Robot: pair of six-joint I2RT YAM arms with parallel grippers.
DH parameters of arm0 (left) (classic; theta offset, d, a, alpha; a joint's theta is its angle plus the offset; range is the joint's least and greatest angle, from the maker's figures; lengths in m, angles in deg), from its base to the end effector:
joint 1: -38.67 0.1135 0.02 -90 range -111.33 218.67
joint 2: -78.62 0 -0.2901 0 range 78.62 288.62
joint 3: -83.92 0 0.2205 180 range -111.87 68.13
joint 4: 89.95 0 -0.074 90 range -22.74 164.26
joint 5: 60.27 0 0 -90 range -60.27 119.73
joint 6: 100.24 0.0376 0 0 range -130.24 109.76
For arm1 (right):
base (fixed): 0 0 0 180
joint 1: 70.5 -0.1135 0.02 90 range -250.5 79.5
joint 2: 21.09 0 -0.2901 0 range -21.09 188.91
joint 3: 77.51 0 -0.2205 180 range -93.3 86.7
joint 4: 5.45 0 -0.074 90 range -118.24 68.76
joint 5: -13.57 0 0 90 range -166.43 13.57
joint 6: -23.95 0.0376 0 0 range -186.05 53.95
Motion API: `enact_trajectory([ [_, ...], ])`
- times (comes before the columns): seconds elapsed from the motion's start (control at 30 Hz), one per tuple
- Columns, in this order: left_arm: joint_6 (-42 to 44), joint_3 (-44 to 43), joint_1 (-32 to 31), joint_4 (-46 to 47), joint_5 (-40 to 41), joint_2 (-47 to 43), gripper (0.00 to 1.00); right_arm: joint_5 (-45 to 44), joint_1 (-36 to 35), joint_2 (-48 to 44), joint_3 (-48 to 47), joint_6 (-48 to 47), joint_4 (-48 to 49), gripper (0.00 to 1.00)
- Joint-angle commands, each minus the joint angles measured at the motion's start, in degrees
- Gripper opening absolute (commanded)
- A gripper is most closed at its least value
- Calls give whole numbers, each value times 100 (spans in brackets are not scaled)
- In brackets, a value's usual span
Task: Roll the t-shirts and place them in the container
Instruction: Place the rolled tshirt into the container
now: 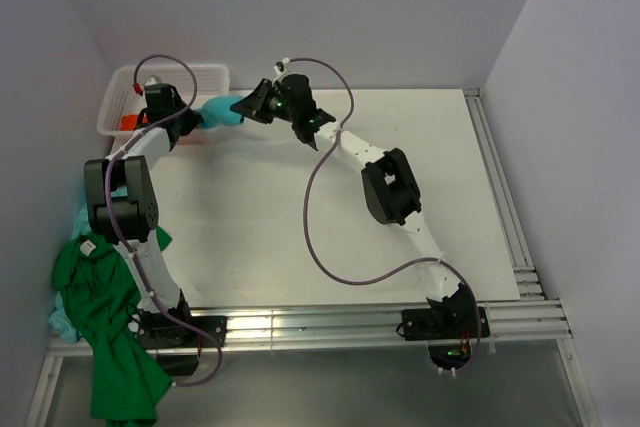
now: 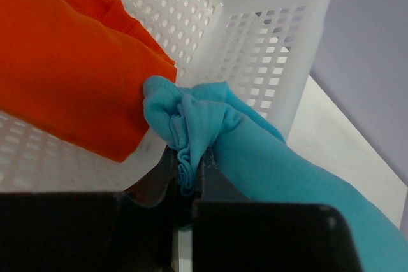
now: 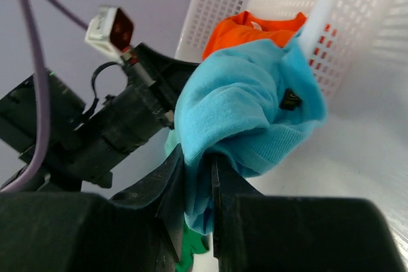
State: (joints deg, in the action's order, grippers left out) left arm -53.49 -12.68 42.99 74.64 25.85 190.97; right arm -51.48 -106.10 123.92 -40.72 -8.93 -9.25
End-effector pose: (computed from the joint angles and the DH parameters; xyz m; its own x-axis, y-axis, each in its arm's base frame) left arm 0.4369 0.0305 0.2643 -0.3639 -0.7130 -0.5993 -0.3662 0.7011 -0.6118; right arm 0.4669 0.3538 0.2624 -0.7730 0.3830 -0.5057 -0.4052 0.3153 0.8581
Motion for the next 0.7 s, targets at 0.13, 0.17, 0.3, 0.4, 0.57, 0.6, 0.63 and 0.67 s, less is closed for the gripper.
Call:
enact_trajectory([
  [0.13,-193,179,-588,199,-728,269,0,-69,-79,-1105,1101,-412,778,0],
  [0.17,-219,267,-659,269,-754,191,0,-104,-79,-1350,1227,-543,744,0],
  [0.3,-246,882,-1168,568,-536,-441,0,-262,-27,-2063,2269,-764,778,0],
  [0.4,-333,1260,-1503,620,-578,-881,0,-385,219,-2932,3123,-589,841,0],
  [0.57,-703,1815,-2259,938,-825,-1163,0,-666,641,-4041,4252,-788,25,0],
  [0.6,-755,1798,-2425,920,-851,-1163,0,-728,668,-4112,4260,-877,-169,0],
  [0.63,-782,1780,-2505,911,-843,-1189,0,-824,676,-4182,4321,-931,-440,0],
  [0.67,-799,1754,-2610,902,-825,-1294,0,-956,685,-4365,4400,-940,-486,0],
])
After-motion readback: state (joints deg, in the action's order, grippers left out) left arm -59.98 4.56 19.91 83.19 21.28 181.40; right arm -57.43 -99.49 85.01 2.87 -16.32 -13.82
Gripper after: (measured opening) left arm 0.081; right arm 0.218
